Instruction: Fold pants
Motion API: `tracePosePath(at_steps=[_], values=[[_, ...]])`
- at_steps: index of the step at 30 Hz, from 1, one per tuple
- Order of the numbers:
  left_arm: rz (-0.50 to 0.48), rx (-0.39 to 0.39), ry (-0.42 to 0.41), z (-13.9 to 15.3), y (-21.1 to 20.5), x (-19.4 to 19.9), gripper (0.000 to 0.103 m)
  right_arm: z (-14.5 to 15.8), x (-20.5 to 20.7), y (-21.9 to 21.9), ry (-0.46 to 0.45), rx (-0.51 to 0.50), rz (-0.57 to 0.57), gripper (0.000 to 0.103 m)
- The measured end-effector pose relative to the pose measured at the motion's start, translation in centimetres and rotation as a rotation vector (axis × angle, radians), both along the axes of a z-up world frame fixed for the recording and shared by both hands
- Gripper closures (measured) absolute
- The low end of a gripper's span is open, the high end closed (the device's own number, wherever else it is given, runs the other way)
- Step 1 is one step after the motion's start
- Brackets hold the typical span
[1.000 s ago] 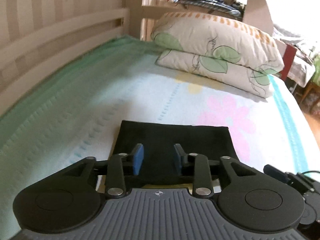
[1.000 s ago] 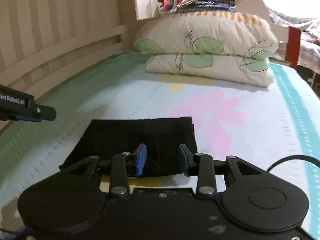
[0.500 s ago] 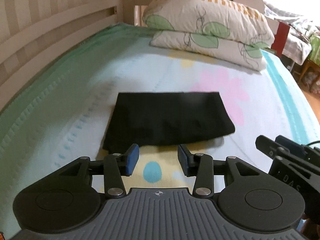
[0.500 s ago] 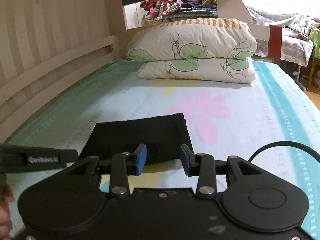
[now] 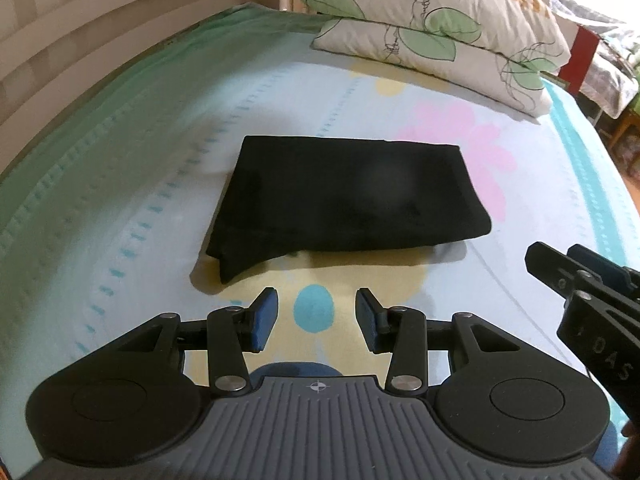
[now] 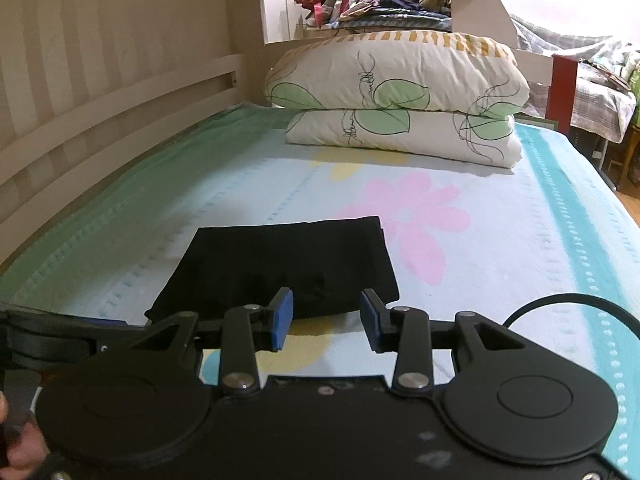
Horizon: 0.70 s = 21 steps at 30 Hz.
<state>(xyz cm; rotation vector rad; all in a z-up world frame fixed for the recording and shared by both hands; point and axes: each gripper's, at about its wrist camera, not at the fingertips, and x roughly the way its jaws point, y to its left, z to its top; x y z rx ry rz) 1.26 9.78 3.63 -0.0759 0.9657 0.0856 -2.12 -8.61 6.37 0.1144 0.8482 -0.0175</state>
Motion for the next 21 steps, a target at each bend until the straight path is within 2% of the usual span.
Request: tracePosePath(at_steps=[21], values=[[0.001,0.000,-0.006,0.21,0.41,0.13,0.061,0.05,0.46,-0.62,0.001,0.004,0.034,0.063]])
